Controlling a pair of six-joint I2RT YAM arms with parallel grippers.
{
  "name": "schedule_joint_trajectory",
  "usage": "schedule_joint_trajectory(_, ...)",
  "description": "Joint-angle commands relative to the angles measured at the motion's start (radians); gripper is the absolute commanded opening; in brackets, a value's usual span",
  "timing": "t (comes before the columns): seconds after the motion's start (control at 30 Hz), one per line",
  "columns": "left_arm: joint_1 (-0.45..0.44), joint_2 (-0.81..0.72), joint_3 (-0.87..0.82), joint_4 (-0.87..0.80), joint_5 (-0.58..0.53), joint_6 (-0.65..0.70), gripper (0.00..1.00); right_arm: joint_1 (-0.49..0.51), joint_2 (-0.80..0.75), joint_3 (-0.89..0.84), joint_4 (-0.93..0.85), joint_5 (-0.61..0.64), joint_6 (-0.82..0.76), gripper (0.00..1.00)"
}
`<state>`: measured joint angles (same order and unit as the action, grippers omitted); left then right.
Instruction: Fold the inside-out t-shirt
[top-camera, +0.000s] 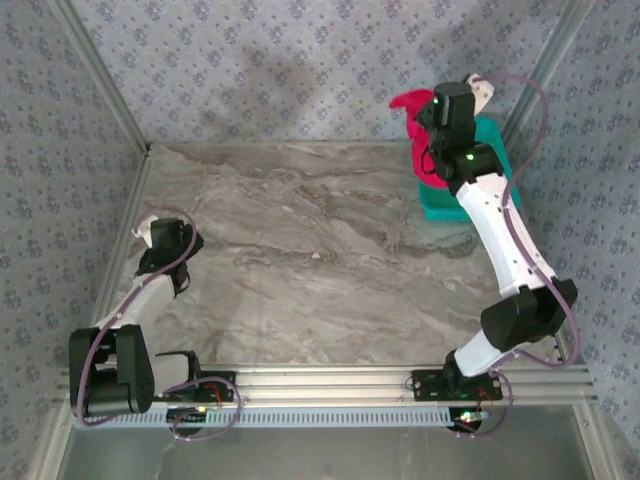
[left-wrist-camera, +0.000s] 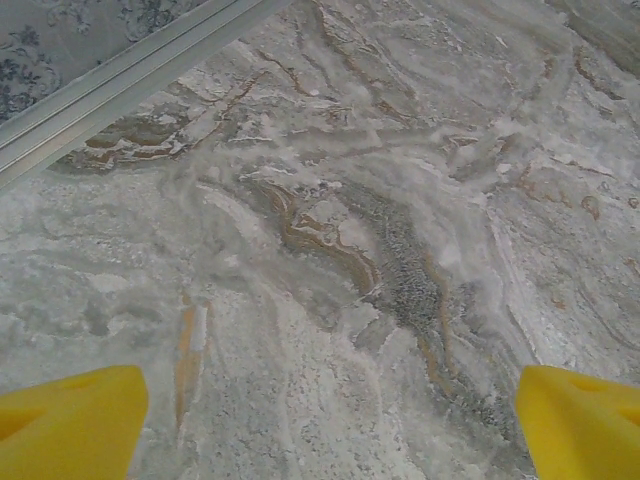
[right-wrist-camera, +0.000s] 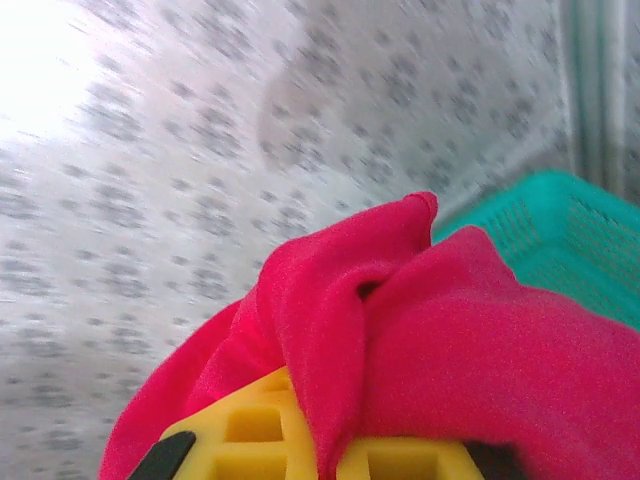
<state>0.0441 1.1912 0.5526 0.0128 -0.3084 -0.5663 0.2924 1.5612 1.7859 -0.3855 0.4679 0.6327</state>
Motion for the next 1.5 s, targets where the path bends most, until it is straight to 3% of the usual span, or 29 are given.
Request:
schedule_joint_trajectory(0.0,0.004,-0.006,-0.001,0.027,0.025,0.005,0.94,0.060,-0.015,0.111,-0.013,-0.025,-0.119,0.00)
schedule_joint_trajectory(0.17,0.004,0.001,0.003,0.027,0.034,0.007,0.88,0.118,0.026,0.193,-0.098,-0.215,-0.090,0.00)
schedule_joint_trajectory(0.3,0.004,0.005,0.006,0.027,0.037,0.008,0.86,0.158,0.048,0.119,-0.108,-0.341,-0.011,0.00)
schedule_joint_trajectory(0.37,0.005,0.009,0.007,0.027,0.041,0.009,0.85,0.189,0.070,0.070,-0.102,-0.368,0.034,0.08)
schedule_joint_trajectory(0.4,0.004,0.013,0.010,0.027,0.043,0.011,0.85,0.204,0.091,0.053,-0.105,-0.381,0.043,0.22)
schedule_joint_trajectory(0.43,0.004,0.014,0.010,0.027,0.042,0.008,0.86,0.214,0.115,0.049,-0.114,-0.401,0.040,0.46)
schedule_joint_trajectory(0.47,0.004,0.017,0.010,0.028,0.041,0.000,0.86,0.219,0.148,0.062,-0.140,-0.421,0.020,0.78)
schedule_joint_trajectory(0.5,0.004,0.020,0.008,0.030,0.043,-0.012,0.87,0.223,0.185,0.094,-0.189,-0.417,0.005,0.99)
schedule_joint_trajectory(0.6,0.006,0.030,0.007,0.049,0.094,-0.003,0.96,0.228,0.272,0.200,-0.363,-0.354,-0.096,1.00)
schedule_joint_trajectory(0.67,0.004,0.048,0.012,0.066,0.143,0.007,0.97,0.224,0.295,0.214,-0.420,-0.311,-0.155,1.00)
schedule_joint_trajectory(0.8,0.004,0.119,0.047,0.098,0.308,0.006,0.92,0.217,0.261,0.043,-0.371,-0.212,-0.193,1.00)
schedule_joint_trajectory(0.9,-0.020,0.204,0.069,0.172,0.519,-0.026,0.83,0.169,0.222,-0.087,-0.353,-0.350,-0.183,1.00)
schedule_joint_trajectory(1.03,-0.125,0.347,0.165,0.214,0.713,-0.136,0.72,0.109,0.169,-0.311,-0.221,-0.597,-0.154,0.71)
schedule_joint_trajectory(1.13,-0.261,0.442,0.261,0.227,0.730,-0.142,0.68,0.090,0.149,-0.434,-0.146,-0.651,-0.156,0.57)
schedule_joint_trajectory(1.23,-0.370,0.537,0.395,0.158,0.711,-0.104,0.62,0.081,0.149,-0.521,-0.110,-0.686,-0.148,0.57)
schedule_joint_trajectory(1.33,-0.427,0.612,0.483,0.160,0.712,-0.111,0.61,0.065,0.153,-0.584,-0.067,-0.723,-0.143,0.60)
schedule_joint_trajectory(1.47,-0.450,0.706,0.568,0.178,0.707,-0.144,0.58,0.050,0.186,-0.654,-0.008,-0.775,-0.131,0.71)
